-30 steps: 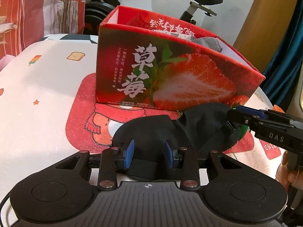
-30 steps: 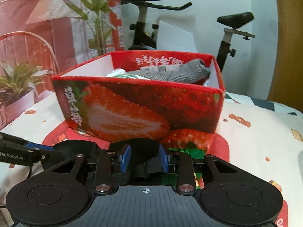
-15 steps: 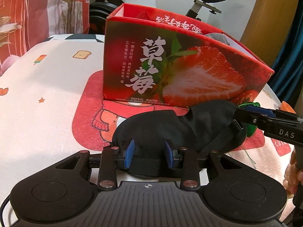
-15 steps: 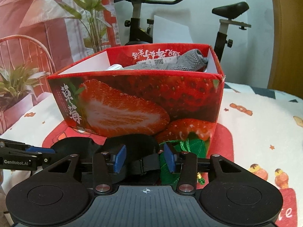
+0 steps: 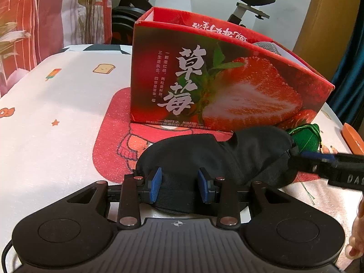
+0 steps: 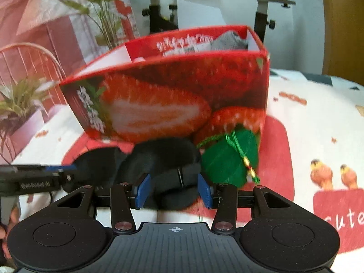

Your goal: Organize soft objects

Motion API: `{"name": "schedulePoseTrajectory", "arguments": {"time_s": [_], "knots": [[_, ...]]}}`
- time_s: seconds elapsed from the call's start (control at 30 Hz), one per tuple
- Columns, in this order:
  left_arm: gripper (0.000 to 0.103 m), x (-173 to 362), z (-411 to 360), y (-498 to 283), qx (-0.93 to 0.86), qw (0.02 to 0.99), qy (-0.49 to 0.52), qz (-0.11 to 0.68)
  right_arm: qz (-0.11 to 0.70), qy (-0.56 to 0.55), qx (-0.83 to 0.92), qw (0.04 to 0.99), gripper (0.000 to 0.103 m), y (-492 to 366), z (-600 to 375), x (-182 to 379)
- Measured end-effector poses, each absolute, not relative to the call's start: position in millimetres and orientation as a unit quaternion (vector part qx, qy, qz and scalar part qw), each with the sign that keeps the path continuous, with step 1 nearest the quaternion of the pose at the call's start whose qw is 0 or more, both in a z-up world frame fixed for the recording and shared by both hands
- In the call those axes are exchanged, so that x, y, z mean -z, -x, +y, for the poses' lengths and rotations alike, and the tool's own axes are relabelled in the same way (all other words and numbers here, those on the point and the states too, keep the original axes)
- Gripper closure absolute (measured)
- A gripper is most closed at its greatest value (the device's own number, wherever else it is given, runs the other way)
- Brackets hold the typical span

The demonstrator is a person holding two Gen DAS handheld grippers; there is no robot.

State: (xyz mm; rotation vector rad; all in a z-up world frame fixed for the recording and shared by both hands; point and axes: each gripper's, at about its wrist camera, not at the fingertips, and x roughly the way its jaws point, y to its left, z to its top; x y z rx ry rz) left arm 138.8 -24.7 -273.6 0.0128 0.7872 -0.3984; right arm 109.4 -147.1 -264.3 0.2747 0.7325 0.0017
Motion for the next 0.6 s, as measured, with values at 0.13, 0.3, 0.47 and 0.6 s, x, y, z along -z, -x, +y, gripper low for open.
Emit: {"name": "schedulePoseTrajectory", "arguments": {"time_s": [0.13,0.3,0.47,0.6], "knots": [[0.066,274,-25,-138,0.193,0.905,-0.007,0.379,0.368,-0.163,0.01,0.915,0.06,-110,-154,270],[0.065,275,-23,-137,0.195,0.905,-0.006,0.378,0.372,-0.191,0.021,0.908,0.058,-111,-162,278],[0.065,274,-24,-137,0.196,0.905,-0.011,0.376,0.361,-0.202,0.014,0.91,0.062,-114,-164,276],[0.065,275,-23,-137,0.197,0.905,-0.008,0.377,0.342,-0.165,0.001,0.925,0.063,-114,-153,265]]}}
